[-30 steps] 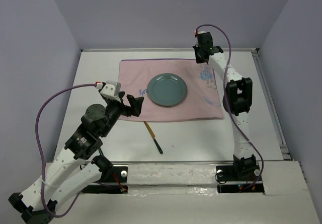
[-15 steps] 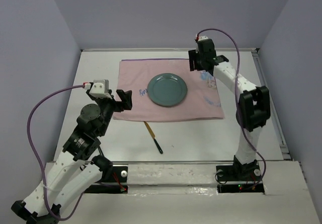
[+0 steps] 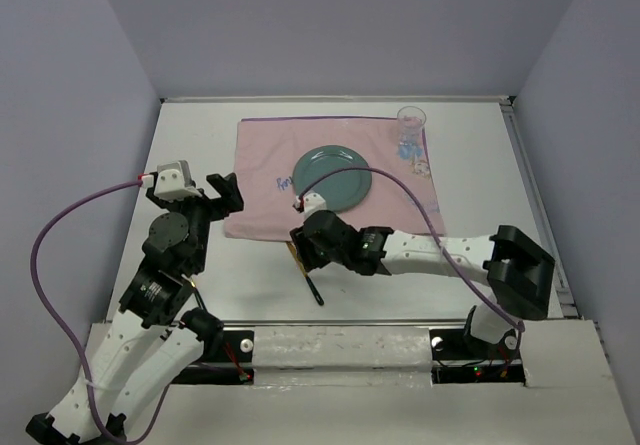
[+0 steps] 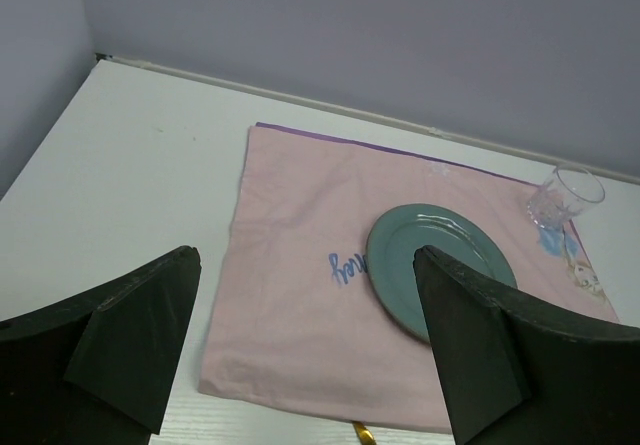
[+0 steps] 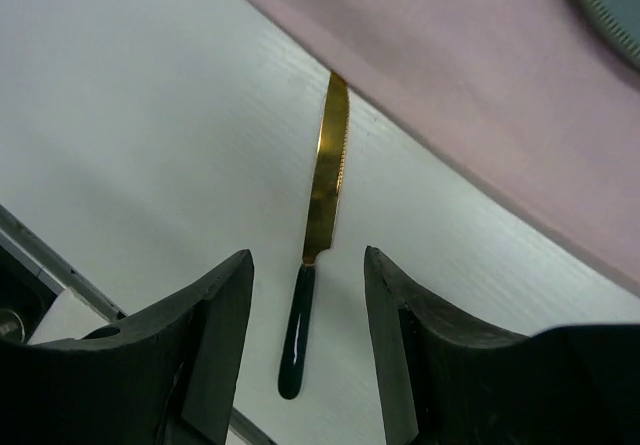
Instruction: Set the dinner table for one person
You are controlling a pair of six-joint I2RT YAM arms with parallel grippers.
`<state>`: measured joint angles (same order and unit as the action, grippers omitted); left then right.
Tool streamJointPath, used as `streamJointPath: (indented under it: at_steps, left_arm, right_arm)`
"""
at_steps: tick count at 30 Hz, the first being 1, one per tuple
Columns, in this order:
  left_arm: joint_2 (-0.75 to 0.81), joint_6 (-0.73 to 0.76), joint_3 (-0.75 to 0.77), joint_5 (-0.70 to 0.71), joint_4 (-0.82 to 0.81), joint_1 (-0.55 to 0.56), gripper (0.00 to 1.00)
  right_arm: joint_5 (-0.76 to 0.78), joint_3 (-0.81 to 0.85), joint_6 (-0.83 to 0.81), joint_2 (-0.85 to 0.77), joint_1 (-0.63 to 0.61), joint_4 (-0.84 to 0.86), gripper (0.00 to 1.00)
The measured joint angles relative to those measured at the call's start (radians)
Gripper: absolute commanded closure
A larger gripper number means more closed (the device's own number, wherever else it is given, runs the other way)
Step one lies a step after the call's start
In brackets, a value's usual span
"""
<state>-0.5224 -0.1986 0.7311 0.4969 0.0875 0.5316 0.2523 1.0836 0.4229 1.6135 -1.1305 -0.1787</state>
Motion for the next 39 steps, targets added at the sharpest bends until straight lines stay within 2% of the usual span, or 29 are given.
streamJointPath:
  at_steps: [7,18,19,21,29,34,37,39]
  left_arm:
    - [-0.007,-0.002,-0.003,0.004,0.000,-0.017,0.01]
    - [-0.005,-0.011,-0.003,-0.027,0.000,-0.024,0.01]
    - [-0.005,-0.012,-0.003,-0.034,0.000,-0.025,0.01]
    - [-0.005,-0.014,-0.003,-0.046,0.000,-0.029,0.01]
    - [0.054,-0.023,-0.003,-0.079,-0.001,-0.030,0.01]
    - [0.077,-0.027,-0.003,-0.106,-0.002,-0.030,0.01]
    - [0.098,-0.028,-0.003,-0.117,-0.001,-0.030,0.01]
    - [0.121,-0.029,-0.003,-0.124,0.000,-0.030,0.01]
  right_arm:
    - [0.120,0.025,0.104,0.107,-0.131,-0.097,0.53]
    - [0.150,0.024,0.245,0.169,-0.194,-0.193,0.65]
    - [0.150,0.024,0.257,0.182,-0.200,-0.198,0.80]
    - [0.158,0.026,0.275,0.206,-0.206,-0.204,0.99]
    - [0.168,0.034,0.303,0.177,-0.220,-0.251,1.00]
    - [0.203,0.034,0.276,-0.039,-0.223,-0.287,1.00]
    - [0.229,0.042,0.239,-0.196,-0.136,-0.283,1.00]
    - [0.256,0.058,0.194,-0.241,0.000,-0.274,1.00]
